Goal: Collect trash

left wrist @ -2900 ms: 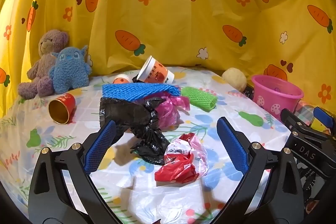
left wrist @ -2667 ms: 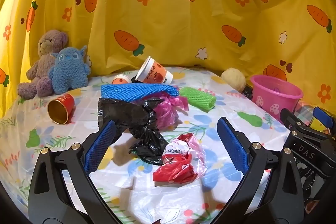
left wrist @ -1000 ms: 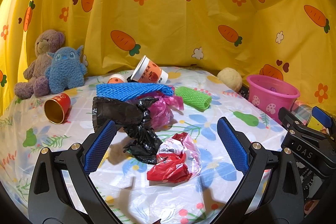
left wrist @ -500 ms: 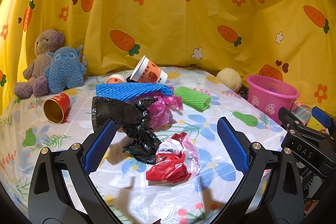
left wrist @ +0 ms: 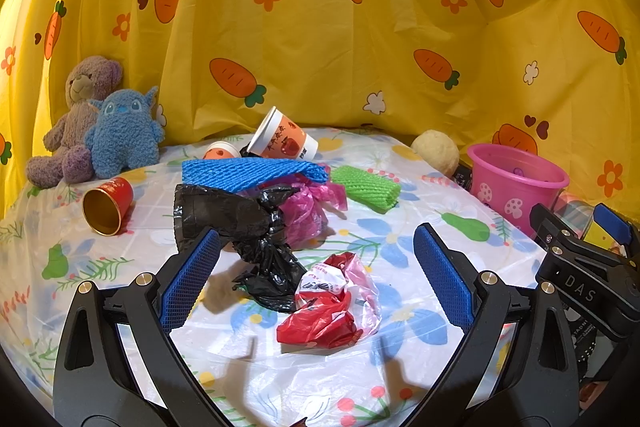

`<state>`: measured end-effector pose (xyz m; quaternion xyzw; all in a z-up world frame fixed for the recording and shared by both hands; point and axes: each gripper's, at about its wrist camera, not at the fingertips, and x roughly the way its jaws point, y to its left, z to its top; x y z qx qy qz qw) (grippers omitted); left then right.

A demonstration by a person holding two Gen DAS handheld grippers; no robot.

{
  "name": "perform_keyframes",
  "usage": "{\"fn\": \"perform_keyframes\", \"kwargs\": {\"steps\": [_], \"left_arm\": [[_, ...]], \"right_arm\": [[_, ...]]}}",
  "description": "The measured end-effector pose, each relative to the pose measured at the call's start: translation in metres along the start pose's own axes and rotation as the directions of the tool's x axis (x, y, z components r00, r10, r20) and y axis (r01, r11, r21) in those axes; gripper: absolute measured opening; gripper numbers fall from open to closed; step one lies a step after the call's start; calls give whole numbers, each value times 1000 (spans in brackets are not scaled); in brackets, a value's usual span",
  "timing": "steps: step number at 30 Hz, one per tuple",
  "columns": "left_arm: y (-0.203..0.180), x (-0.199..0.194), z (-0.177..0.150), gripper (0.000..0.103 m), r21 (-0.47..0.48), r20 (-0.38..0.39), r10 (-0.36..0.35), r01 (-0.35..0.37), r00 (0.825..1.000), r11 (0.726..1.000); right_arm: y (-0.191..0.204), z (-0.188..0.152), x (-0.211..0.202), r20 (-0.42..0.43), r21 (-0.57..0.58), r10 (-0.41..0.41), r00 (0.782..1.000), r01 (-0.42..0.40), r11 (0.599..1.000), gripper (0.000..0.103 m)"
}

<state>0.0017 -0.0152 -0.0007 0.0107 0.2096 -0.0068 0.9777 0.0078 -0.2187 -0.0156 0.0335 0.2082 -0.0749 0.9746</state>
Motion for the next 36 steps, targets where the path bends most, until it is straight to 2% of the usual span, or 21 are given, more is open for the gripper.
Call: {"fn": "perform_keyframes", "kwargs": {"steps": [36], "left_arm": [[-14,4,1,96,-2,1,-6,6,1000,1000]], "right_arm": [[-1,3,-1,5,2,1,1000,-1,1000,98]]}}
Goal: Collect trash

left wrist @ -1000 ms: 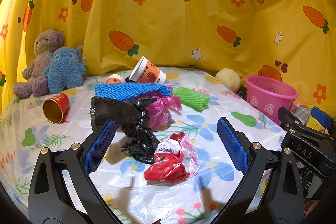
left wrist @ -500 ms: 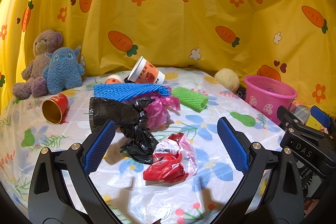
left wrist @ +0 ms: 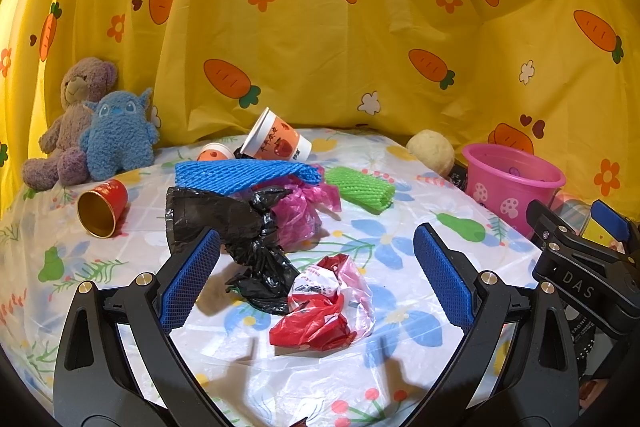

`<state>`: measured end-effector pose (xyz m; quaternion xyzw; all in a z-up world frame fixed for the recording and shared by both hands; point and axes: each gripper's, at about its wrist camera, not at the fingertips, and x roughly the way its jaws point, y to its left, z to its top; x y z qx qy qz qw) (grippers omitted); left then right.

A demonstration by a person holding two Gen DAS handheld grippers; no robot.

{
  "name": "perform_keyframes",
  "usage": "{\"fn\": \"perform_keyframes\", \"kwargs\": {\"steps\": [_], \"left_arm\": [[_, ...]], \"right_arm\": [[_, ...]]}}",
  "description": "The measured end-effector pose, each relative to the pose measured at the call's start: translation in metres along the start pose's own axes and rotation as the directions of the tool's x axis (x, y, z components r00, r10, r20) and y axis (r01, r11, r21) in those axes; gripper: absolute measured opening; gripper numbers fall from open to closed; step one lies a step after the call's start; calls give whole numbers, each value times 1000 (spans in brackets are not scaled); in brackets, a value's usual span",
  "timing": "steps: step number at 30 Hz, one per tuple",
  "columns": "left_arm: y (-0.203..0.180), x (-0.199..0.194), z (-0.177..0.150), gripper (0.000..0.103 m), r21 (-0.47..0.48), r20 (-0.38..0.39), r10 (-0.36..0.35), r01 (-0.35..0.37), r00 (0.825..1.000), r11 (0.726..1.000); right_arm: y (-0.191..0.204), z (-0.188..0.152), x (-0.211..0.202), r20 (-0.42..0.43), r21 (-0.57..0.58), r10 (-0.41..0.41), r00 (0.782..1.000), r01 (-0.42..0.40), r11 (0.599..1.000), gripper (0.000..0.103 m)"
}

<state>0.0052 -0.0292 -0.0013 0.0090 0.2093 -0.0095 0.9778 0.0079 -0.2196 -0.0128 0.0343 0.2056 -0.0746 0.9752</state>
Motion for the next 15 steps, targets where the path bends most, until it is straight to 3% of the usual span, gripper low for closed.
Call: {"fn": "perform_keyframes", "kwargs": {"steps": [10,15], "left_arm": [[-5,4,-1,96,-4,8,-9,9,1000,1000],[16,4,-5,96,-52,13,1,0,1000,999]], "right_arm": [[0,5,-2,37,10,55,998,-56,998,98],[7,2,-3,56,-4,106,993,-105,994,98]]}}
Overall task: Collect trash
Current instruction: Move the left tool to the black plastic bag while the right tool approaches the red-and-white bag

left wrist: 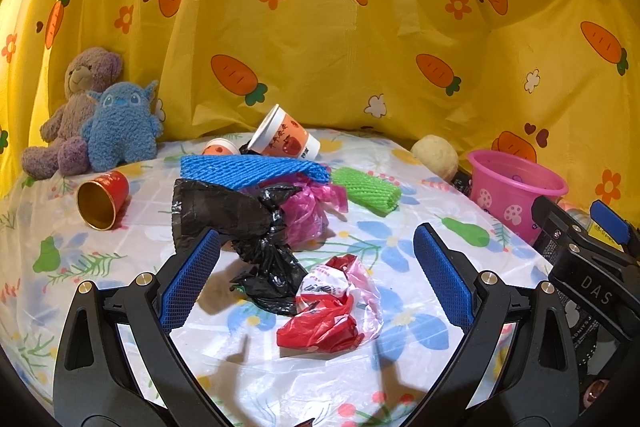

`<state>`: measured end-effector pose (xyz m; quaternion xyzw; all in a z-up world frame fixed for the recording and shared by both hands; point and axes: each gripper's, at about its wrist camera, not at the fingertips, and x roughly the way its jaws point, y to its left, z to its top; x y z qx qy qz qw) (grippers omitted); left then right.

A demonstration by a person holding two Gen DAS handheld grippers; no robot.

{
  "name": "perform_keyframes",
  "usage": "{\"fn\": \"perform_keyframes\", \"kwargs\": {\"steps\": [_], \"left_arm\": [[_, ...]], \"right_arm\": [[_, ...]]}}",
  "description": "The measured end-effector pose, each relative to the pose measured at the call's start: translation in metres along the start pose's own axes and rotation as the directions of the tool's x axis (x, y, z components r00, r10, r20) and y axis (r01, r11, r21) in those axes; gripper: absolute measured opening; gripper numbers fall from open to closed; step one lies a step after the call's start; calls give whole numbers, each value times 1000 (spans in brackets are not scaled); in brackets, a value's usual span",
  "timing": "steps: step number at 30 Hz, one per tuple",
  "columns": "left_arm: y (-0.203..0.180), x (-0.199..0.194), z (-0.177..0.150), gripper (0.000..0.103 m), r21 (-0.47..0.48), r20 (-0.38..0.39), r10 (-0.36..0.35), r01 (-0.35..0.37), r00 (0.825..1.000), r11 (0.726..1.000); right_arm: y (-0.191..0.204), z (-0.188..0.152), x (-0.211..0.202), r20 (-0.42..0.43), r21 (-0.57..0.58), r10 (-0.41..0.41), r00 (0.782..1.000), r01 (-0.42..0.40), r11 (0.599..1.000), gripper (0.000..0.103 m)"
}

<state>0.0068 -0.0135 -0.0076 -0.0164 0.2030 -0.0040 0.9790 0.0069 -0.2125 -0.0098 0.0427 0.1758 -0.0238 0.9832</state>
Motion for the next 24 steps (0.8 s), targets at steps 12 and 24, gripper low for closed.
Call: {"fn": "perform_keyframes", "kwargs": {"steps": [12,24], "left_arm": [[54,-10,-13,96,-48,35,126,-124,991,991],[108,-19,-23,96,-155,27,216,-209,976,965]], "right_arm": [[34,-18,1,-20,-25,230,973,-231,973,98],[105,-57,20,-202,-90,425,883,-448,889,87]]}}
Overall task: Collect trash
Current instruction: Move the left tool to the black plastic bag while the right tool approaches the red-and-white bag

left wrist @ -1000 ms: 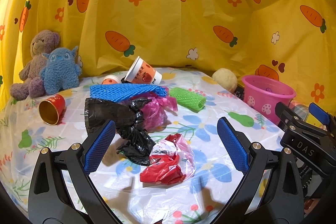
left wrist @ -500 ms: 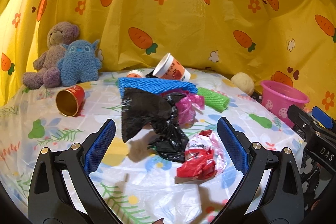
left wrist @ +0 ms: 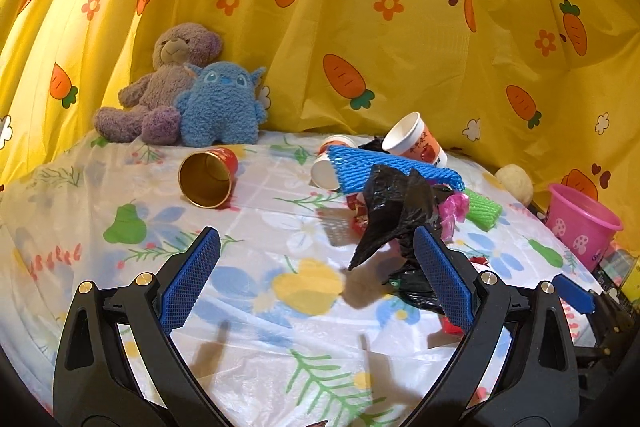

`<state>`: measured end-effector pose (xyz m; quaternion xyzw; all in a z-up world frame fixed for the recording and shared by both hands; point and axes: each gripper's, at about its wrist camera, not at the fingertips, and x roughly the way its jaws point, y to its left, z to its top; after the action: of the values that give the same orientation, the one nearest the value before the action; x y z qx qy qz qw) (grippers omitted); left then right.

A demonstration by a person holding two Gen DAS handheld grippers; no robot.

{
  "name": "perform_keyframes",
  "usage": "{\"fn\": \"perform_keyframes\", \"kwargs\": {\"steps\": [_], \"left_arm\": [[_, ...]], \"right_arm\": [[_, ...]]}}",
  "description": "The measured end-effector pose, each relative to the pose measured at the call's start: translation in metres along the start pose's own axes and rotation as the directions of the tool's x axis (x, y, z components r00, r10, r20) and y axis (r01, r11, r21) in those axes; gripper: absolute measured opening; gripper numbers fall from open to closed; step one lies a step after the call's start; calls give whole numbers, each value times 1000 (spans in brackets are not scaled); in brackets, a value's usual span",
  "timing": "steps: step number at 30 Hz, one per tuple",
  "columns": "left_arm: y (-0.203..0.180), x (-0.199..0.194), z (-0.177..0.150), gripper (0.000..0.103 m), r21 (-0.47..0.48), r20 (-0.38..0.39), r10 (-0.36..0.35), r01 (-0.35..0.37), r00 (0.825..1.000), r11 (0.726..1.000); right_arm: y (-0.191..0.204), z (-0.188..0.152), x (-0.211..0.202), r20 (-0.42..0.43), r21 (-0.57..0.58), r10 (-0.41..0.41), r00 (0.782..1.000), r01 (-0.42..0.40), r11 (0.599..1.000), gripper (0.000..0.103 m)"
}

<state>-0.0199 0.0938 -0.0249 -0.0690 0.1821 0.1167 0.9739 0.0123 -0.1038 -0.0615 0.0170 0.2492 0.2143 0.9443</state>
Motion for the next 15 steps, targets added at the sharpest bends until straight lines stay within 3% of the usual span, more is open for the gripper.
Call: {"fn": "perform_keyframes", "kwargs": {"steps": [2,4,10,15], "left_arm": [[2,1,-1,96,1,-4,-6,6,1000,1000],[2,3,-2,96,-1,-9,-13,13,1000,1000],[-1,7,-2,96,9,-13,-29,29,1000,1000],[-11,16,-2,92,18,-39,-63,64,997,998]], "right_arm": [[8,-3,6,-14,-22,11,1000,-11,1000,78],[12,-6,14,-40,-27,24,999,-26,999,77],[12,-10,36,-108,0,56,993,-56,998,50],[10,-11,35,-95,-11,61,994,-62,998,41]]}}
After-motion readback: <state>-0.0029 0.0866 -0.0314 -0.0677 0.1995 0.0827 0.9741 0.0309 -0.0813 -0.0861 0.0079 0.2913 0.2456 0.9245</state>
